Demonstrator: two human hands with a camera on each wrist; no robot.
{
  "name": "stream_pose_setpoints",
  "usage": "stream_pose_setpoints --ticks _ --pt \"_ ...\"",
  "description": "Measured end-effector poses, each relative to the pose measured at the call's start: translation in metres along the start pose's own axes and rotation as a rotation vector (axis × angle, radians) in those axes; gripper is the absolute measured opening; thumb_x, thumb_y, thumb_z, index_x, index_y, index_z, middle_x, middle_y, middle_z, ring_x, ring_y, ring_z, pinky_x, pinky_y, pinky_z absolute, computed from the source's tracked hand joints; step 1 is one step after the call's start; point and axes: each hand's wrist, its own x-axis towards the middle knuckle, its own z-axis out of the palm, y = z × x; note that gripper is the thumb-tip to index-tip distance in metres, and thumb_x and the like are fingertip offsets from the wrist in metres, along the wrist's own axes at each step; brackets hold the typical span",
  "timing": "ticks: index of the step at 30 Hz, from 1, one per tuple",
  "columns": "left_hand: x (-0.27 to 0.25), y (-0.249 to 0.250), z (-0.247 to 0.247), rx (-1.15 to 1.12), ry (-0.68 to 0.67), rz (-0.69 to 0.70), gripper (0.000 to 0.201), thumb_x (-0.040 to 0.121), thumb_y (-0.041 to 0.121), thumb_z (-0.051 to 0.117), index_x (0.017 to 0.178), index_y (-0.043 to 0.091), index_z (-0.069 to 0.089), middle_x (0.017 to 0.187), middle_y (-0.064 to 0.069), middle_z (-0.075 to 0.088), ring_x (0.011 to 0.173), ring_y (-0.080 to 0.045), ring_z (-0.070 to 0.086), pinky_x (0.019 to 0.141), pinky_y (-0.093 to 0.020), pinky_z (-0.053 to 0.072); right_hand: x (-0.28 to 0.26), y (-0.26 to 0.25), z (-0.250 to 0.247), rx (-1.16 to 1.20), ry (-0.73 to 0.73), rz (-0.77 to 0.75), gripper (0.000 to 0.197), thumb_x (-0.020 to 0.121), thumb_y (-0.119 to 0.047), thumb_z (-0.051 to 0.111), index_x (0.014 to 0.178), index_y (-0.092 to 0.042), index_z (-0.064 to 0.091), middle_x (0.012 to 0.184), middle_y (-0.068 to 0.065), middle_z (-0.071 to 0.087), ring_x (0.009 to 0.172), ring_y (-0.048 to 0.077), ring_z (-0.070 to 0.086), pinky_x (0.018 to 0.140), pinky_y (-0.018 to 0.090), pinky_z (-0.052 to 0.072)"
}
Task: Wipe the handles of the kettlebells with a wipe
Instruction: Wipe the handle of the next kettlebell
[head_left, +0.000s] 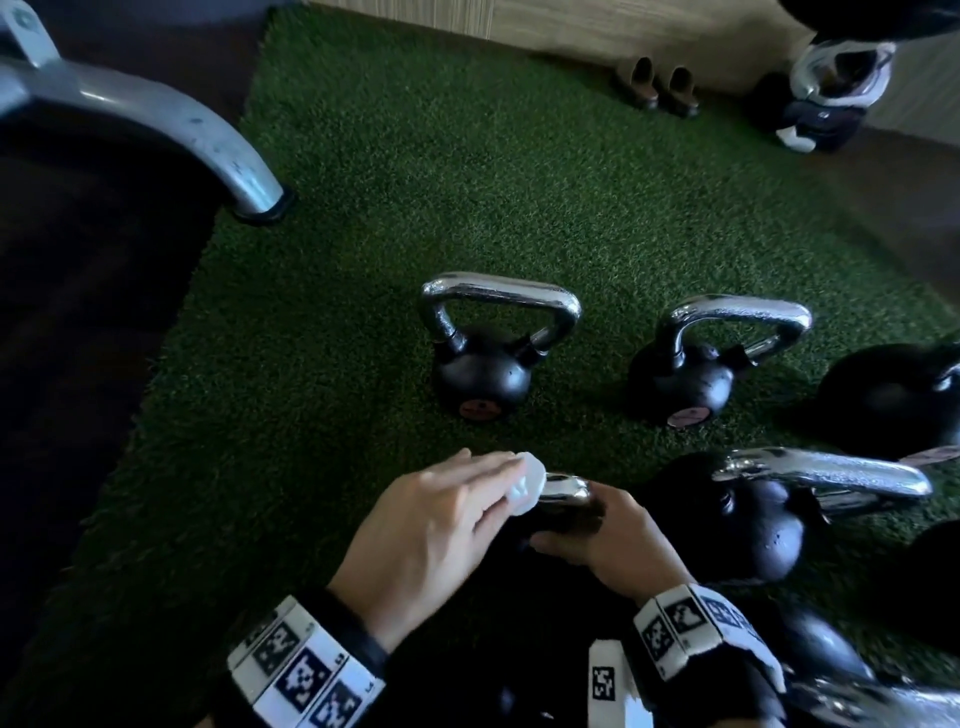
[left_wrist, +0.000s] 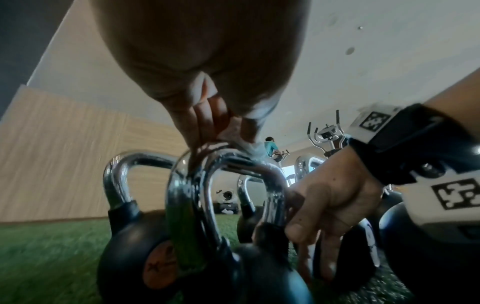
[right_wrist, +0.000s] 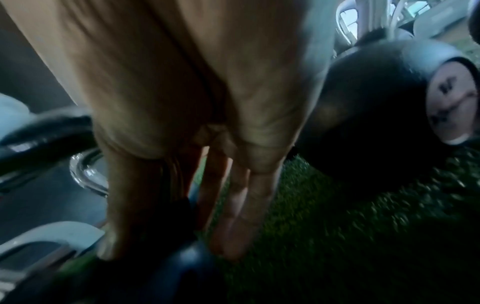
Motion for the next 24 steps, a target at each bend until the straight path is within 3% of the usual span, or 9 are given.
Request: stream_pose_setpoints --ticks 2,5,7,10,13,15,19,21,24 --pt "-0.005 -0.007 0.002 -0.024 0.031 0.021 0.036 0.088 0.008 0.08 0.122 0.014 0.074 0.126 0.01 0.073 0.11 -0.003 0.071 0.104 -0.026 0.053 0.004 0.005 0.012 0.105 0.044 -0.014 0.057 0.051 -0.051 0.095 0.103 -0.039 0.077 0.096 -0.017 0.079 0.094 0.002 0.074 0.095 0.032 0.057" --pt "-0.013 -0.017 -0.002 -0.06 0.091 -0.029 0.032 0.089 0.006 0.079 0.12 0.013 0.074 0.125 0.011 0.073 0.112 0.001 0.069 0.103 -0.028 0.054 0.005 0.006 0.021 0.146 0.13 -0.038 0.039 0.059 -0.033 0.099 0.093 -0.033 0.079 0.085 -0.021 0.078 0.082 -0.007 0.072 0.079 0.011 0.053" --pt "-0.02 -0.017 -0.001 -0.029 0.076 -0.022 0.033 0.091 0.009 0.075 0.124 0.011 0.073 0.129 0.008 0.071 0.118 0.0 0.067 0.105 -0.028 0.053 0.005 0.008 0.023 0.173 0.138 -0.034 0.035 0.061 -0.03 0.098 0.09 -0.033 0.079 0.083 -0.022 0.077 0.079 -0.008 0.071 0.073 0.006 0.05" --pt "-0.026 -0.018 0.001 -0.05 0.076 -0.014 0.032 0.094 0.01 0.072 0.126 0.012 0.073 0.133 0.009 0.069 0.123 0.001 0.064 0.108 -0.024 0.05 0.006 0.011 0.025 0.206 0.129 0.0 0.032 0.062 -0.031 0.098 0.089 -0.031 0.079 0.083 -0.017 0.079 0.077 -0.004 0.072 0.073 0.013 0.053" --pt "-0.033 -0.035 0.0 -0.232 0.239 -0.199 0.022 0.093 0.01 0.075 0.114 0.012 0.078 0.121 0.027 0.069 0.11 0.006 0.069 0.094 -0.018 0.056 0.008 0.015 0.026 0.225 0.132 0.038 0.032 0.062 -0.032 0.098 0.088 -0.028 0.08 0.08 -0.014 0.079 0.076 -0.002 0.073 0.074 0.02 0.057" --pt "-0.04 -0.044 0.0 -0.318 0.27 -0.272 0.024 0.095 0.017 0.07 0.118 0.016 0.076 0.118 0.036 0.066 0.106 0.005 0.071 0.088 -0.017 0.059 0.01 0.018 0.025 0.252 0.113 0.057 0.036 0.06 -0.033 0.098 0.09 -0.026 0.08 0.083 -0.009 0.08 0.081 0.006 0.076 0.082 0.031 0.061" --pt "-0.051 -0.042 0.005 -0.343 0.261 -0.261 0.029 0.093 0.01 0.073 0.121 0.019 0.072 0.121 0.021 0.072 0.106 0.0 0.073 0.086 -0.016 0.058 0.011 0.021 0.027 0.244 0.137 0.055 0.036 0.058 -0.036 0.098 0.087 -0.024 0.08 0.081 -0.009 0.08 0.08 0.007 0.076 0.084 0.035 0.061" --pt "-0.056 -0.048 0.008 -0.455 0.253 -0.352 0.03 0.091 0.012 0.071 0.119 0.021 0.075 0.121 0.019 0.073 0.106 -0.003 0.074 0.087 -0.016 0.058 0.011 0.021 0.026 0.241 0.14 0.049 0.034 0.059 -0.035 0.098 0.085 -0.024 0.08 0.08 -0.008 0.079 0.078 0.007 0.075 0.082 0.034 0.062" --pt "-0.07 -0.062 0.016 -0.572 0.112 -0.493 0.027 0.088 0.023 0.07 0.107 0.039 0.079 0.116 0.021 0.074 0.105 -0.007 0.074 0.088 -0.015 0.056 0.01 0.02 0.025 0.25 0.128 0.025 0.032 0.061 -0.033 0.098 0.086 -0.025 0.08 0.081 -0.009 0.079 0.078 0.006 0.075 0.079 0.029 0.061"
